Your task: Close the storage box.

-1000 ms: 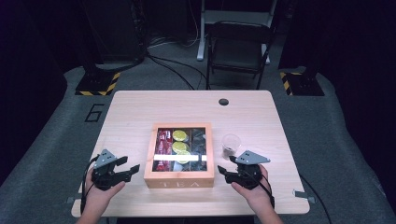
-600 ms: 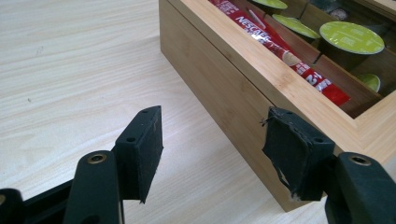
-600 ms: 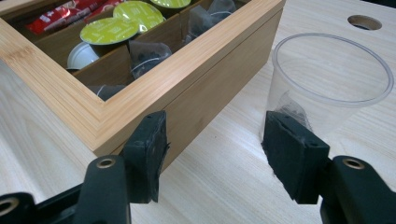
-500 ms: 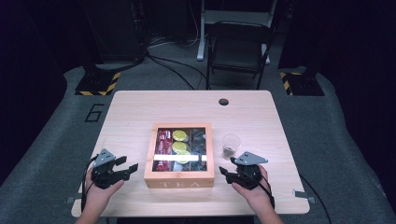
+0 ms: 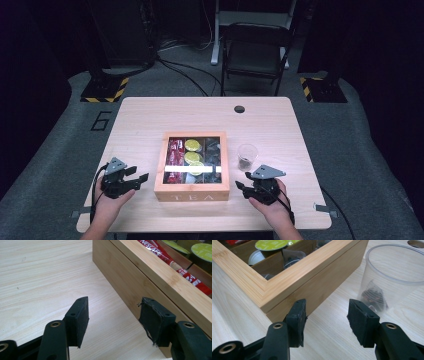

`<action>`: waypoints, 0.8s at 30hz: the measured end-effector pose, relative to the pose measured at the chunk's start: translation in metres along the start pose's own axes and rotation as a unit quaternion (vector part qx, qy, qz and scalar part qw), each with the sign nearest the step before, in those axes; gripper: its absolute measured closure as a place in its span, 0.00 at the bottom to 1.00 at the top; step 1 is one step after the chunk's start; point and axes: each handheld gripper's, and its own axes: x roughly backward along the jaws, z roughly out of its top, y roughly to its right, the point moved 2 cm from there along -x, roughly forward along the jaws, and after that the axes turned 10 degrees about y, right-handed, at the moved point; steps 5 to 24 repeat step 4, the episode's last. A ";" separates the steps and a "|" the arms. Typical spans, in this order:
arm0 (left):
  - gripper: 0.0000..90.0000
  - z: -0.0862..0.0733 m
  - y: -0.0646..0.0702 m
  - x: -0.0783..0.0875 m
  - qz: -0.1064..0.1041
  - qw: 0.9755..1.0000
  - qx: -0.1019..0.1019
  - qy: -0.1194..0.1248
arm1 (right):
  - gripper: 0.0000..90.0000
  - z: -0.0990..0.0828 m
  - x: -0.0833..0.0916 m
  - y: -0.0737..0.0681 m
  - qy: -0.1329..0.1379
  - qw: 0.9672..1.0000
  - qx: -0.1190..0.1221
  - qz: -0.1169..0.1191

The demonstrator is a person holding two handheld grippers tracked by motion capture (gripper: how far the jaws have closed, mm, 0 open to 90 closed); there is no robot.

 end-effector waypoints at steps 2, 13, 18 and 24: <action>0.46 0.001 0.001 -0.001 -0.002 1.000 -0.004 -0.001 | 0.54 -0.001 0.001 0.001 0.001 1.000 0.001 -0.001; 0.47 0.002 0.001 -0.002 -0.004 1.000 -0.004 0.001 | 0.55 -0.001 0.002 0.001 0.003 1.000 -0.003 0.002; 0.47 0.002 0.001 -0.002 -0.004 1.000 -0.004 0.001 | 0.55 -0.001 0.002 0.001 0.003 1.000 -0.003 0.002; 0.47 0.002 0.001 -0.002 -0.004 1.000 -0.004 0.001 | 0.55 -0.001 0.002 0.001 0.003 1.000 -0.003 0.002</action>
